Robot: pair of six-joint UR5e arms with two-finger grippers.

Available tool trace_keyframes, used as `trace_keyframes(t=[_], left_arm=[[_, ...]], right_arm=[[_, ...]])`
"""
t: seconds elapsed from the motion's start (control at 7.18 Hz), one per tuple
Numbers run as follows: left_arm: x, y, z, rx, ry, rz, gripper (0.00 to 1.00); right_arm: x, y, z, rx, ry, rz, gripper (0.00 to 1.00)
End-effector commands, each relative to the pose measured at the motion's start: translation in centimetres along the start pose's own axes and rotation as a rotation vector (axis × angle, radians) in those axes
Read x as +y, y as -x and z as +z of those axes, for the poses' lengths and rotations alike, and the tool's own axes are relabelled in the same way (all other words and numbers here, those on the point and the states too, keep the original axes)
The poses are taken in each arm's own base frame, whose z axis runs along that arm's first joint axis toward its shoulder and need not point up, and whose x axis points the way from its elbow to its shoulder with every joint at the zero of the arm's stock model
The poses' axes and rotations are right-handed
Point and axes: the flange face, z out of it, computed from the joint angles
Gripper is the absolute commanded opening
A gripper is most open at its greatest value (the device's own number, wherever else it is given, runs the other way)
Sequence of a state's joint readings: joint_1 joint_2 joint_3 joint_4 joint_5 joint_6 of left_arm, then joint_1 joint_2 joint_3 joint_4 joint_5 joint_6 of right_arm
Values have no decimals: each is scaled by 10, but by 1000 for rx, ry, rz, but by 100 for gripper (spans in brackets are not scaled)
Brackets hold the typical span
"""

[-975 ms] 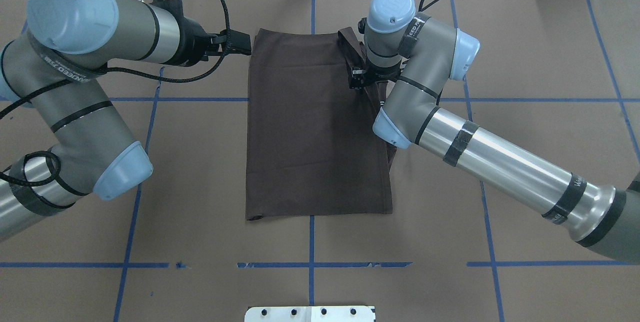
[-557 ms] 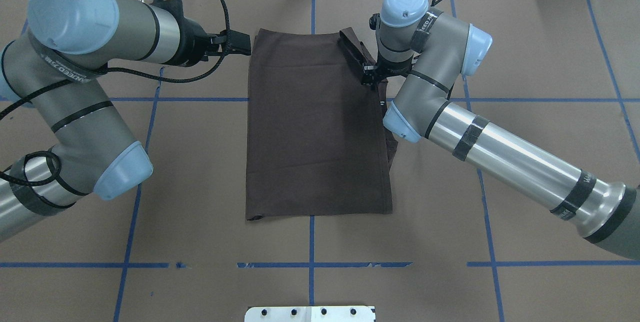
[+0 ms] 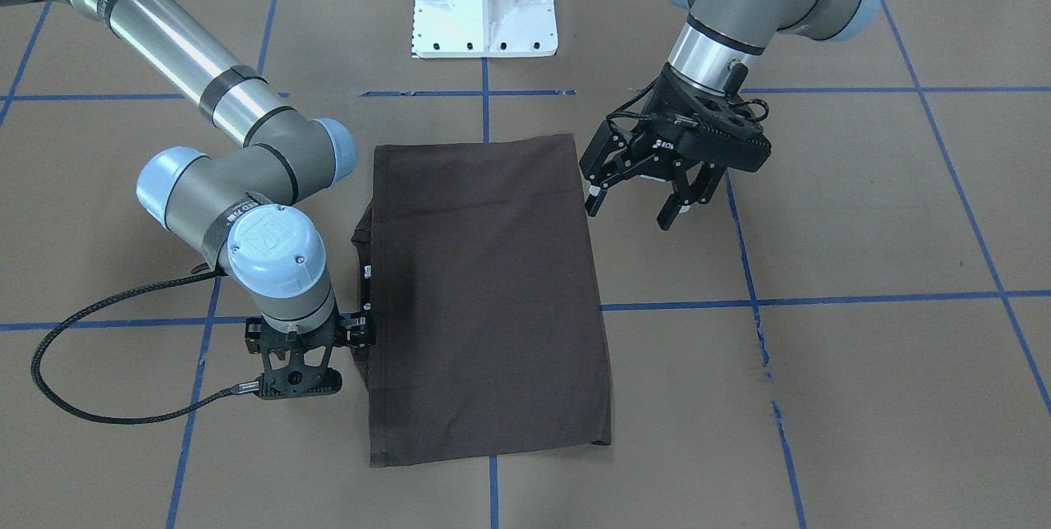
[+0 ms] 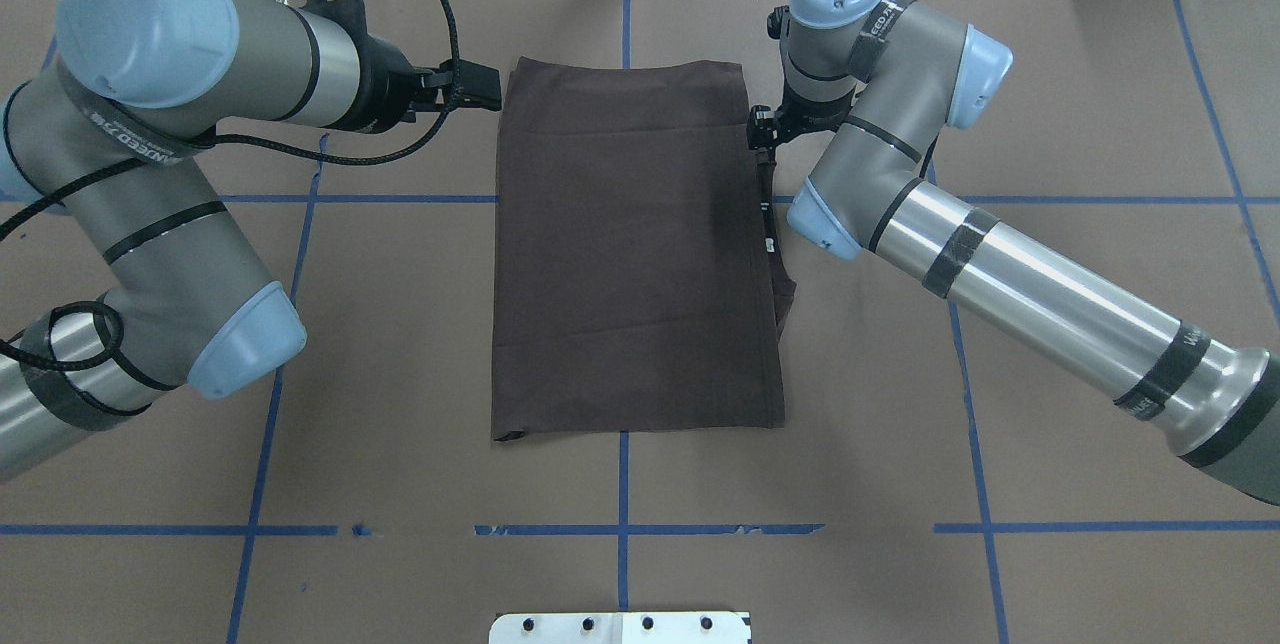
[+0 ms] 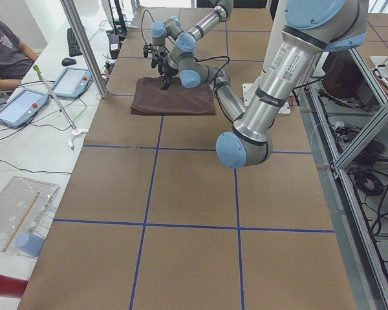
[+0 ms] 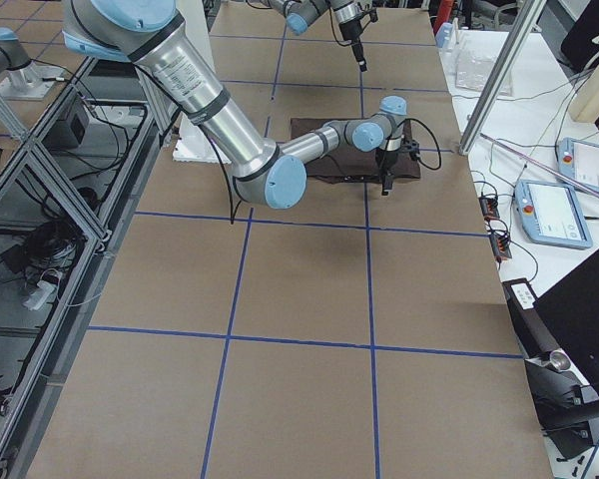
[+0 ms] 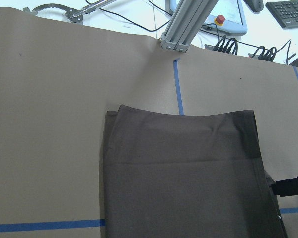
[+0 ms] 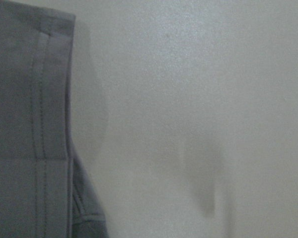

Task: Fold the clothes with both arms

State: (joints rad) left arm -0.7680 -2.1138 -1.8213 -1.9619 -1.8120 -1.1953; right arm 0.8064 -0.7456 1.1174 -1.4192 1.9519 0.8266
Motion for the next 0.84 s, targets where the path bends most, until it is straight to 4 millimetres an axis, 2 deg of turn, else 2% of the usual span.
trace_keyframes(t=[0.0,0.14,0.28,0.42,0.56,0.7], left_arm=[[3,-1,0,10,26,-12,100],[14,-2,4,31,119,-57,100],[21,-2,11,22,158,-101,100],[45,2,34,-12,203,-196,100],[84,-12,52,-36,229,-291,100],[105,-17,57,-61,197,-408,100]], right_arm=[[4,16,-28,-68,-1,-11,100],[18,18,-50,-98,1,-17,100],[37,20,-64,-122,16,-24,100],[71,20,-89,-155,42,33,100],[109,27,-113,-181,50,43,100],[130,30,-121,-204,59,86,100]])
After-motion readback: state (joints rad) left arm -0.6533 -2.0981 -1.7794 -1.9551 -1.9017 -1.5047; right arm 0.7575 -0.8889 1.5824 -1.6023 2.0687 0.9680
